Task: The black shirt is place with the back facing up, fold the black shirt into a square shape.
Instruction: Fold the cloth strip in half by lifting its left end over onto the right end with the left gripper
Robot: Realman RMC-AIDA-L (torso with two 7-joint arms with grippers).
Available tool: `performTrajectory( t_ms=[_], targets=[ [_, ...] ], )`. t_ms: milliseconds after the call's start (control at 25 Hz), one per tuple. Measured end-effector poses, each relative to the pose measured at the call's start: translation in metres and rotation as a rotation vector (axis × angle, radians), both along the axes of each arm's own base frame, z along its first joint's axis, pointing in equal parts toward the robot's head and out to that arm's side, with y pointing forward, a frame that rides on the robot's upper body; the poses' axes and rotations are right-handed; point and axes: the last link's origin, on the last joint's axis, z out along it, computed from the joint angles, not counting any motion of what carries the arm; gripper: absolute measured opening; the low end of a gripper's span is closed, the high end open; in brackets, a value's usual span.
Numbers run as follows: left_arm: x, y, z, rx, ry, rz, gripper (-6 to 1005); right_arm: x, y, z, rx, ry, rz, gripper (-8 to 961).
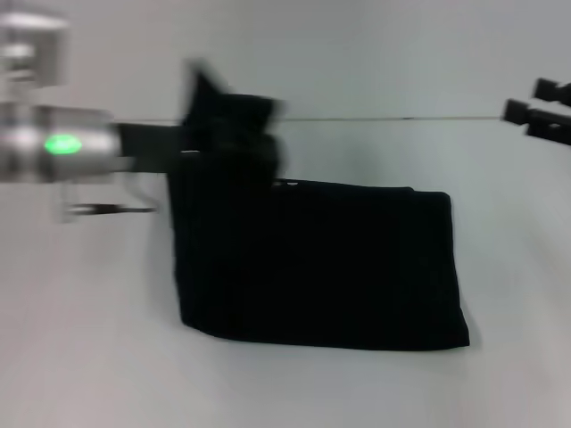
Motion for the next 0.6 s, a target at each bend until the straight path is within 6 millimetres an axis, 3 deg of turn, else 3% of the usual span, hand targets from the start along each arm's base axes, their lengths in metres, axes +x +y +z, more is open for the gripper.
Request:
performTrajectory(
  t_ms=[120, 240, 400, 480, 600],
  targets=[
    [0.045, 0.003, -0.047, -0.027, -0.007, -0.112, 99, 0.014, -0.007, 0.017, 0.036, -0.002, -0.026, 927],
    [0.065, -0.002, -0.088, -0.040, -0.007, -0.146, 107, 0.022, -0.010, 0.026, 0.050, -0.016, -0.042, 927],
    [0.055, -0.019, -0.138, -0.027, -0.058, -0.083, 118, 0.029, -0.013, 0.032, 0.055, -0.034, -0.061, 926],
    [0.047, -0.034, -0.149, 0.007, -0.104, -0.103, 123, 0.030, -0.013, 0.033, 0.049, -0.041, -0.065, 926],
    [0.047, -0.043, -0.151, 0.009, -0.136, -0.134, 132, 0.030, -0.012, 0.034, 0.036, -0.044, -0.075, 926]
  ],
)
